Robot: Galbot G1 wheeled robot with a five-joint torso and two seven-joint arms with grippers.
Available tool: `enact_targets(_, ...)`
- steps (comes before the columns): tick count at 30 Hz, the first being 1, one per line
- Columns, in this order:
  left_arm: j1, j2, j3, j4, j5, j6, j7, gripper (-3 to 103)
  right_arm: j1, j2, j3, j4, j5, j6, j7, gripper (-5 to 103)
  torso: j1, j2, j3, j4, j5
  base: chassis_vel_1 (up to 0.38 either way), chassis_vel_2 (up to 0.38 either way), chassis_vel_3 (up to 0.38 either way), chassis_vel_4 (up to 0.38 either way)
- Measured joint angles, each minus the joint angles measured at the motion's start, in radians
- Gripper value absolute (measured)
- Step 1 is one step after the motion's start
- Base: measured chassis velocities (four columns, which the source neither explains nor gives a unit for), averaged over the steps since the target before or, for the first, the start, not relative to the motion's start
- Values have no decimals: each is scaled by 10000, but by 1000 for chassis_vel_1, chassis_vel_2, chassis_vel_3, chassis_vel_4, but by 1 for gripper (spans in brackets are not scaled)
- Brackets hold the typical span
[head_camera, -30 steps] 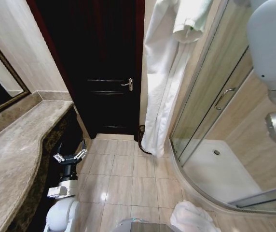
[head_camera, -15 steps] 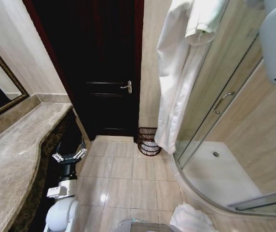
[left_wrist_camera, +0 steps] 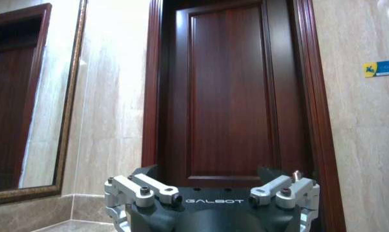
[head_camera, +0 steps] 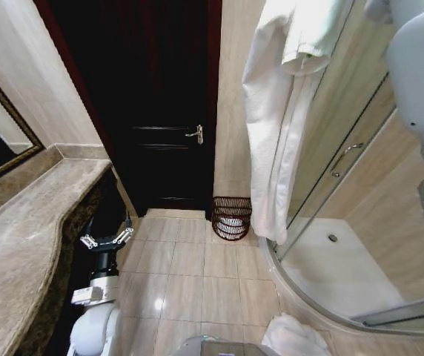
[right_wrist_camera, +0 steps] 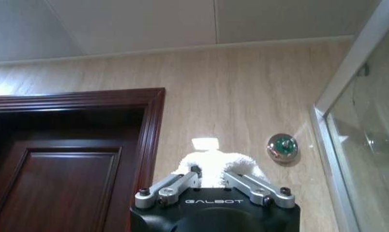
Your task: Discard the used towel into the hamper.
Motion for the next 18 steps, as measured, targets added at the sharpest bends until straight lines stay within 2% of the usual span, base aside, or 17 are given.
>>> enact_targets(11, 62, 37, -63, -163, -1, 41, 2, 100, -226, -186, 125, 324, 43, -39, 125, 3, -9, -25, -12, 1, -1, -144, 145, 162, -148)
enact_targets(16, 66, -19, -42, -60, 50, -26, -41, 100, -442, -484, 162, 623, -79, -96, 127, 3, 3, -41, -10, 2, 7, -205, 193, 191, -197)
enact_targets(18, 80, -63, -11, -54, 67, -51, -42, 100, -543, -607, 141, 724, -87, -55, 97, 3, 1, -42, -12, 3, -1, -110, 104, 55, 4)
